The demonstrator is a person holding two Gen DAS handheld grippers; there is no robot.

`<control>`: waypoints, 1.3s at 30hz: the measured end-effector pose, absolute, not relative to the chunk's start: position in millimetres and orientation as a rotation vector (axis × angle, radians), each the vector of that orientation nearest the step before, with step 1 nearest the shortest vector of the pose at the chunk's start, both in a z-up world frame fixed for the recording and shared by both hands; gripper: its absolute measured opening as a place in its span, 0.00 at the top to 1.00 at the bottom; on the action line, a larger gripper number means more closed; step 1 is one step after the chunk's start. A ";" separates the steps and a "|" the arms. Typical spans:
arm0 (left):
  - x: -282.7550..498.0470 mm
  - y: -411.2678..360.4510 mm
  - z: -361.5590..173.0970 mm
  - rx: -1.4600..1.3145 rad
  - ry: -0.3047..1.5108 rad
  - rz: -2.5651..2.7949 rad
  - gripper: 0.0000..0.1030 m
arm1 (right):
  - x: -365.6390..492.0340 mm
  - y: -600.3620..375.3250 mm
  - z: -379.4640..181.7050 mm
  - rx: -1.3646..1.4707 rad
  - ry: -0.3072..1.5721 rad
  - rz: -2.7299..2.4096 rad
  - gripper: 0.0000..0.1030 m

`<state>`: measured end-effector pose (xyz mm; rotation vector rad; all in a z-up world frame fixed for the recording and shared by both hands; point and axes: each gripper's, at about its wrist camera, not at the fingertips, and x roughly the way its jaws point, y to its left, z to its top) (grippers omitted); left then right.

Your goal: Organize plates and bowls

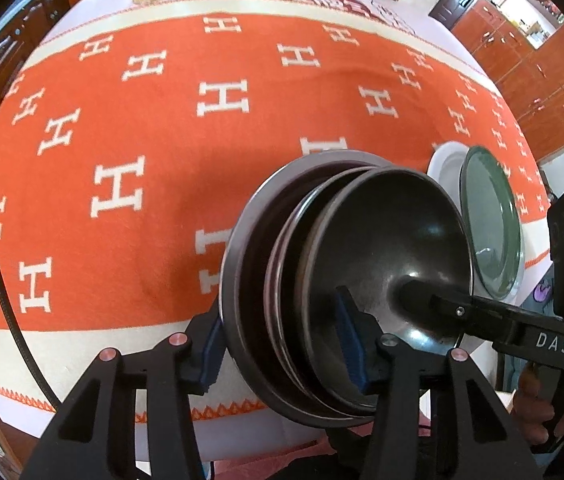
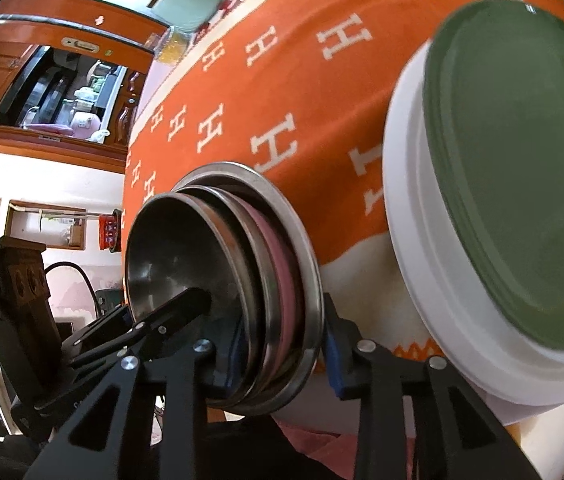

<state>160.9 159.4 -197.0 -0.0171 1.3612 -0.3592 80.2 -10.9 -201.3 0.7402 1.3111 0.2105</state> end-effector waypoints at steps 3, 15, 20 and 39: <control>161.6 158.4 -186.8 -0.027 1.332 -0.348 0.54 | 80.7 -14.5 -194.0 0.737 1.284 0.223 0.70; 162.4 125.8 -137.2 -0.046 1.200 -0.335 0.55 | 81.2 -57.2 -160.6 0.747 1.185 0.254 0.73; 157.9 100.7 -120.4 -0.050 1.147 -0.350 0.55 | 79.0 -83.0 -148.3 0.757 1.153 0.260 0.74; 150.6 -9.4 -108.4 -0.046 1.125 -0.381 0.55 | 69.6 -186.9 -136.2 0.760 1.158 0.241 0.74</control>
